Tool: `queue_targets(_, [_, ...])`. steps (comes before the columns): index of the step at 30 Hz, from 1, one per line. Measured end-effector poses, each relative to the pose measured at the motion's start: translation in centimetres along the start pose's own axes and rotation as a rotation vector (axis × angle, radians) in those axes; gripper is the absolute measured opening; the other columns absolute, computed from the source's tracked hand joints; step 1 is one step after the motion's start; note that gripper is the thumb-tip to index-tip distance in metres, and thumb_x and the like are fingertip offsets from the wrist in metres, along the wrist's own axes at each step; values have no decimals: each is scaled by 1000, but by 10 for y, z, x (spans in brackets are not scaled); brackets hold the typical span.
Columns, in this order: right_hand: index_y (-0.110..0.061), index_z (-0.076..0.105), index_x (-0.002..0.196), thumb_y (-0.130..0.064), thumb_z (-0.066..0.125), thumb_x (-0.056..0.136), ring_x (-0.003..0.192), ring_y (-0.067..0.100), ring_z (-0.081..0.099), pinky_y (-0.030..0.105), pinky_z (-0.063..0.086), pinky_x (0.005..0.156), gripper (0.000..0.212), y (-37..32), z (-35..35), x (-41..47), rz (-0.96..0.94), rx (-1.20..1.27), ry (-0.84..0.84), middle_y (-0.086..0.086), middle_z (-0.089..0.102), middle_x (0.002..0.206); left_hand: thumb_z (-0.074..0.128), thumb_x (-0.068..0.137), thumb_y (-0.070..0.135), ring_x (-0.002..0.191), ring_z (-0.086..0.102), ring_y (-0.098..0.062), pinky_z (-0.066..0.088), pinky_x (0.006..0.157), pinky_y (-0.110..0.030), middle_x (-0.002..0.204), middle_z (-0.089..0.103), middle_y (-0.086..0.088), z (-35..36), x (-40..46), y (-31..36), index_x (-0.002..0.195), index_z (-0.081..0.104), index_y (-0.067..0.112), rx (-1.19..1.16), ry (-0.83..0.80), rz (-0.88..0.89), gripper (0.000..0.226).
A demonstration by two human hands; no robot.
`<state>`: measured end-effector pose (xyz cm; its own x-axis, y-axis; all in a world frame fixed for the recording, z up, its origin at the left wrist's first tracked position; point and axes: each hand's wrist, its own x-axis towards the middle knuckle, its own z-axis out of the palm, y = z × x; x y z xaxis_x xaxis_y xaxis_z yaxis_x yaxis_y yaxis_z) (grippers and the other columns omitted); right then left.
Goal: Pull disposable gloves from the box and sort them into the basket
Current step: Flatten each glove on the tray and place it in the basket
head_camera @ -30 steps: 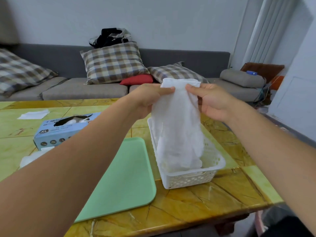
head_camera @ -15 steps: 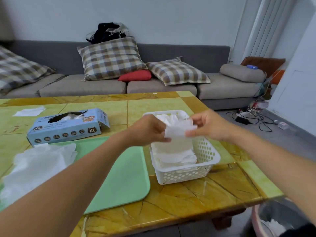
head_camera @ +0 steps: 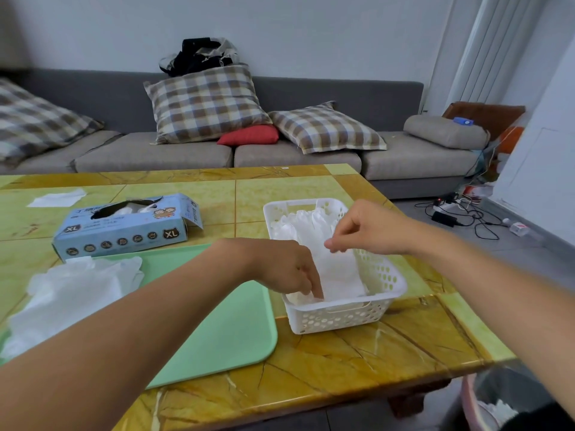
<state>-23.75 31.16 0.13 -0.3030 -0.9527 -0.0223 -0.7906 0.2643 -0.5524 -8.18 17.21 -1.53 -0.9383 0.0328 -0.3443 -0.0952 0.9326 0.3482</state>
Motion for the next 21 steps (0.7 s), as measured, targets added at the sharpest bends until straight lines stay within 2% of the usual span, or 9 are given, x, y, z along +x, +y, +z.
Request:
queue_targets(1, [-25,81,91,-36,82,82,87,5,70,33,56,83,15,-2,4,8,-22,-52,-1,-11,77,90,54,97,23,120,55,-10,43,109,-35,129,66,12,1,1,1,116,74,37,3,-12,-2,32])
queue_targets(5, [-48,45,140,-55,93,55,127,9,49,36,45,106,97,-2,28,39,67,-337,-331,-22,48,142,52,98,24,111,56,-10,46,100,-31,119,65,14,2,2,2,113,75,35,3,53,-11,30])
queue_targets(7, [-48,28,150,-53,95,53,135,12,43,40,41,111,118,0,31,50,109,-355,-406,-21,40,149,51,99,26,110,56,-11,46,96,-30,115,63,13,-1,0,-1,115,74,34,10,87,-18,29])
queue_targets(10, [-40,2,159,-58,95,48,147,18,32,43,36,117,146,6,33,65,179,-423,-396,-15,27,161,47,98,26,117,58,-12,47,104,-38,123,66,11,-1,-6,-14,114,71,34,-20,127,11,30])
queue_targets(12, [-47,4,157,-72,91,33,149,18,30,46,37,116,154,9,37,71,209,-476,-425,-17,24,162,51,98,26,113,61,-7,48,102,-30,120,69,12,0,-14,-23,114,72,32,-79,223,58,28])
queue_targets(13, [-50,7,155,-76,89,28,148,18,31,46,38,115,154,7,37,73,229,-517,-435,-18,25,162,54,99,24,111,61,-2,47,98,-20,118,70,13,-1,-23,-28,114,73,30,-108,301,77,25])
queue_targets(15, [-46,18,156,-69,90,42,144,20,37,45,41,111,137,-18,25,74,261,-644,-407,-15,31,160,59,99,20,105,62,4,45,87,-7,113,72,15,-6,-47,-44,111,75,24,-147,496,69,20])
queue_targets(18, [-28,49,145,-49,83,75,120,21,57,40,51,95,80,-86,12,70,72,-768,-110,-5,58,137,63,96,17,92,66,3,53,83,-19,101,74,11,-13,-95,-84,102,76,22,-156,717,-121,16])
queue_targets(21, [-21,71,121,-33,76,87,99,15,66,37,54,88,36,-147,63,79,-283,-428,25,-5,72,112,61,93,12,95,68,-13,53,86,-30,105,73,2,-4,-143,-131,96,72,27,-114,737,-406,19])
